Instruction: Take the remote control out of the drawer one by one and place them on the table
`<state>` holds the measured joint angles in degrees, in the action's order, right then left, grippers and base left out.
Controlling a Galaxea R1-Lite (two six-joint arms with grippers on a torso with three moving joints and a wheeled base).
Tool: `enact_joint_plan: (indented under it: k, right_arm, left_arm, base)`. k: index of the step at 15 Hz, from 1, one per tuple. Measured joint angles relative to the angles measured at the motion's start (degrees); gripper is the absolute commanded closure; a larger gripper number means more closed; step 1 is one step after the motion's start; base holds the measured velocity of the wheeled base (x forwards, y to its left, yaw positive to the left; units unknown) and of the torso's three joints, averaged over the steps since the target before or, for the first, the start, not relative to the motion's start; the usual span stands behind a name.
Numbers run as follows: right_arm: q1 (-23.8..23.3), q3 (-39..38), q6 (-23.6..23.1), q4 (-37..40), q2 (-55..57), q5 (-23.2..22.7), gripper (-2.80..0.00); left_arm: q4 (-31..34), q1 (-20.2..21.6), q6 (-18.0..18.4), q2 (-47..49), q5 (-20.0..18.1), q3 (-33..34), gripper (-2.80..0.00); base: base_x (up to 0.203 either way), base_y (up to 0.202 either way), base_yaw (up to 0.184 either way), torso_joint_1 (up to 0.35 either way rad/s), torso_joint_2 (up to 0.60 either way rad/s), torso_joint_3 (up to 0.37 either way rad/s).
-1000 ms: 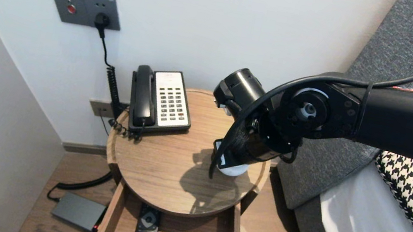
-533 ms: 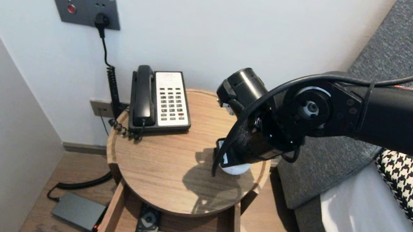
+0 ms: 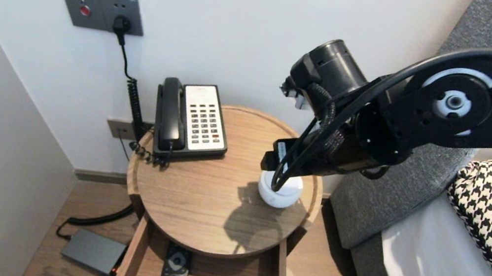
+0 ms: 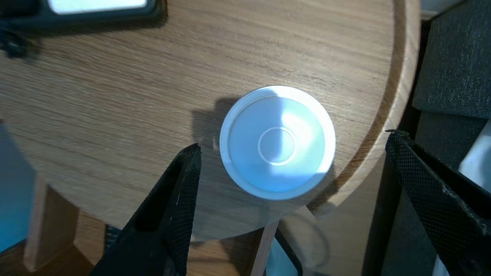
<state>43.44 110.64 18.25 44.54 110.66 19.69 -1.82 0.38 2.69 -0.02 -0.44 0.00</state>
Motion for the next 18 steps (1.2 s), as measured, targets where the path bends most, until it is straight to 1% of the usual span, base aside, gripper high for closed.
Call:
enact_joint_plan:
  k: [1, 2, 3, 5, 6, 8, 12, 14, 16, 18]
  right_arm:
    - [0.55, -0.20, 0.90, 0.56, -1.51, -0.55, 0.00]
    - [1.75, -0.43, 2.60, 1.84, -3.17, -2.39, 0.00]
    - [2.94, -0.63, 5.12, 4.14, -4.76, -5.61, 0.00]
    - [5.16, -0.78, 11.54, 8.96, -6.96, -11.85, 0.00]
    - [6.82, -0.89, 14.54, 10.40, -7.53, -13.66, 0.00]
    - [10.32, -1.16, 19.23, 11.97, -7.91, -14.38, 0.00]
    - [19.53, -1.83, 24.41, 12.65, -5.35, -14.27, 0.00]
    - [22.26, -1.90, 25.32, 12.71, -2.27, -13.88, 0.00]
    - [24.04, -1.44, 25.49, 12.65, 1.22, -13.08, 0.00]
    - [25.12, -0.69, 25.49, 12.38, 5.18, -10.70, 0.00]
  left_arm:
    - [0.00, 0.00, 0.00, 0.00, -0.02, 0.00, 0.00]
    - [0.00, 0.00, 0.00, 0.00, 0.00, 0.00, 0.00]
    - [0.00, 0.00, 0.02, 0.00, 0.00, 0.00, 0.00]
    - [0.00, -0.02, 0.02, 0.00, 0.00, 0.00, 0.00]
    - [0.00, 0.00, 0.00, 0.00, 0.00, 0.00, 0.00]
    - [0.00, -0.05, 0.00, 0.00, 0.00, 0.00, 0.00]
    - [0.00, 0.00, 0.02, 0.00, 0.00, 0.00, 0.00]
    - [0.00, -0.01, 0.02, 0.00, -0.02, 0.00, 0.00]
    - [0.00, 0.02, 0.02, 0.00, 0.00, 0.00, 0.00]
    - [0.00, 0.02, -0.02, 0.00, 0.02, 0.00, 0.00]
  base:
    - [0.000, 0.000, 0.000, 0.000, 0.00, 0.000]
    - [0.000, 0.000, 0.000, 0.000, 0.00, 0.000]
    - [0.000, 0.000, 0.000, 0.000, 0.00, 0.000]
    - [0.000, 0.000, 0.000, 0.000, 0.00, 0.000]
    - [0.000, 0.000, 0.000, 0.000, 0.00, 0.000]
    - [0.000, 0.000, 0.000, 0.000, 0.00, 0.000]
    - [0.000, 0.000, 0.000, 0.000, 0.00, 0.000]
    - [0.000, 0.000, 0.000, 0.000, 0.00, 0.000]
    - [0.000, 0.000, 0.000, 0.000, 0.00, 0.000]
    - [0.000, 0.000, 0.000, 0.000, 0.00, 0.000]
